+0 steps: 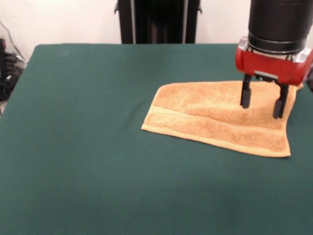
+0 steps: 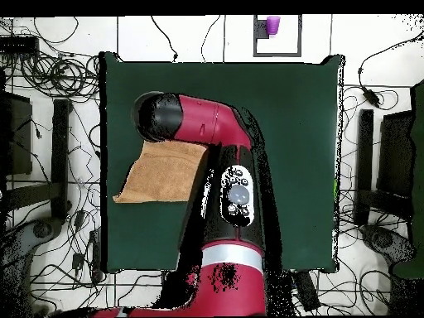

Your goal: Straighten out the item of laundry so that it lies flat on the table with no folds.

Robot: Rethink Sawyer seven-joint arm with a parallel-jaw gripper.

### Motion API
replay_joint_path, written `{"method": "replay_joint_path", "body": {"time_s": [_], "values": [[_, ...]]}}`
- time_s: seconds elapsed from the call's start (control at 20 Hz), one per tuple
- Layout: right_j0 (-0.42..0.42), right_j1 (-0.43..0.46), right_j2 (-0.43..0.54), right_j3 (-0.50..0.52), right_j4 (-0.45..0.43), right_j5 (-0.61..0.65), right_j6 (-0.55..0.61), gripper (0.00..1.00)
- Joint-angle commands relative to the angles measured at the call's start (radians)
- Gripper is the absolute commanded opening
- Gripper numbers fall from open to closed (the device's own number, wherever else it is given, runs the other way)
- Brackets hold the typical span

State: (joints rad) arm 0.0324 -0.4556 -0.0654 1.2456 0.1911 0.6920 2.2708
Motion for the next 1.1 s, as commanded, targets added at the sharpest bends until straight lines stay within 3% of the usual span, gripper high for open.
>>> {"method": "replay_joint_path", "body": {"time_s": [0.05, 0.6, 1.1], "values": [[-0.045, 0.015, 0.214, 0.225, 0.047, -0.18, 0.045, 1.0], [-0.09, 0.057, 0.284, 0.214, 0.002, -0.259, 0.037, 1.0], [0.014, 0.167, 0.21, 0.05, 0.026, -0.241, 0.137, 1.0]]}}
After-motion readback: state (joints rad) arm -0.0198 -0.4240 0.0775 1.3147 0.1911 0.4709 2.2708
